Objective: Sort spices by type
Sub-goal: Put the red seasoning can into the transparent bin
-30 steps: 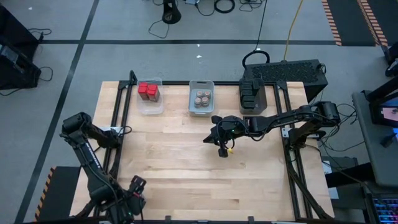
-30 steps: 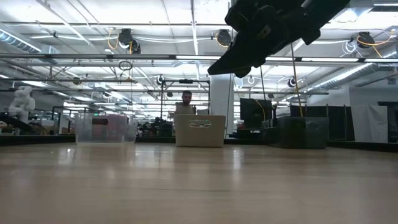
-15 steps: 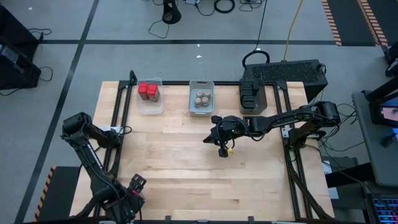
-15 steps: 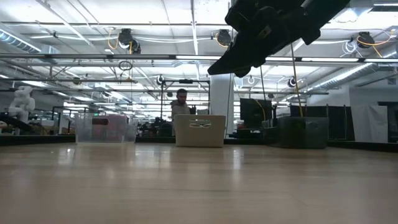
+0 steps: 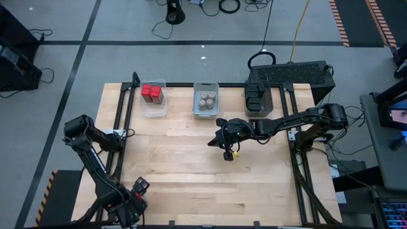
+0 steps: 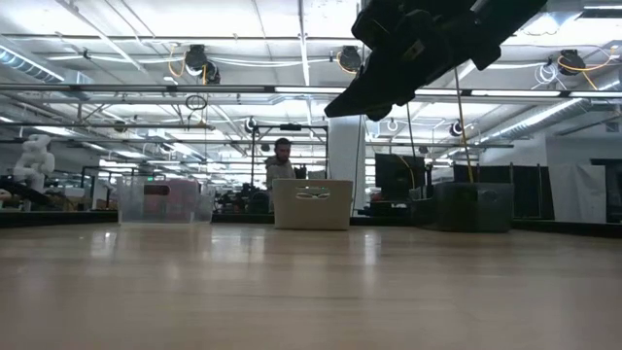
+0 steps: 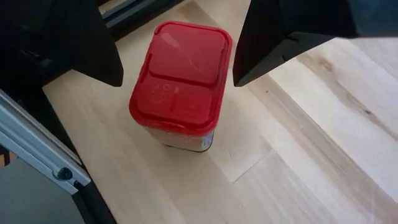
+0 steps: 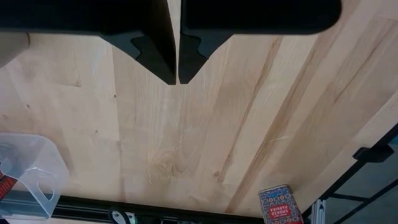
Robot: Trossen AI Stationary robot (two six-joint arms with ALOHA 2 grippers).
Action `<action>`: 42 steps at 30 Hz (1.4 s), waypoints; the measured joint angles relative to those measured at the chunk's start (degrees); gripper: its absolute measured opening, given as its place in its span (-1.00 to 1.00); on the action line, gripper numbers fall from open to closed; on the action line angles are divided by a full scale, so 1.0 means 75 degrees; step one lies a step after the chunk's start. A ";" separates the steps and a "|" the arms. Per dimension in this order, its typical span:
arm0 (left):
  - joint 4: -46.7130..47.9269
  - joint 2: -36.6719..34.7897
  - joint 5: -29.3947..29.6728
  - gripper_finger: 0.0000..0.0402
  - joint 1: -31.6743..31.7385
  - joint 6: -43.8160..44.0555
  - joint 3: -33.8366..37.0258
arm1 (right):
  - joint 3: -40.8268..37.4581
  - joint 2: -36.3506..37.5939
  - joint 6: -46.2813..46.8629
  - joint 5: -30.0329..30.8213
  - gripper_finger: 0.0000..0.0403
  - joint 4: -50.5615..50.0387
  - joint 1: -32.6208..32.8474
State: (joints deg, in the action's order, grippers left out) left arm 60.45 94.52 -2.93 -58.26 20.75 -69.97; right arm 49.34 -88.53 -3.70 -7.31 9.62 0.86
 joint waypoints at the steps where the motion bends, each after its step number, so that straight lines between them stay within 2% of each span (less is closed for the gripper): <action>1: 0.0000 0.0000 0.0003 0.54 0.0000 -0.0050 0.0000 | 0.0000 0.0000 0.0000 0.0000 -1.00 0.0002 0.0000; 14: -0.0004 0.0486 0.0168 0.54 0.0000 -0.0272 0.0006 | 0.0000 0.0000 -0.0023 0.0000 -1.00 0.0002 0.0000; 25: -0.0004 0.0501 0.0229 0.53 0.0000 -0.0271 0.0006 | 0.0000 0.0000 -0.0015 0.0001 -1.00 0.0004 -0.0001; 37: -0.0001 0.0501 0.0133 0.22 0.0000 -0.0230 0.0006 | 0.0000 -0.0002 0.0003 0.0000 -1.00 0.0003 -0.0001; 42: 0.0003 0.0501 0.0127 0.18 0.0018 -0.0227 0.0006 | 0.0000 -0.0002 0.0003 0.0000 -1.00 0.0002 -0.0001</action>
State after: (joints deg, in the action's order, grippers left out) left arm 60.47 98.28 -1.98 -58.12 19.05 -69.93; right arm 49.34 -88.55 -3.68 -7.31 9.63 0.86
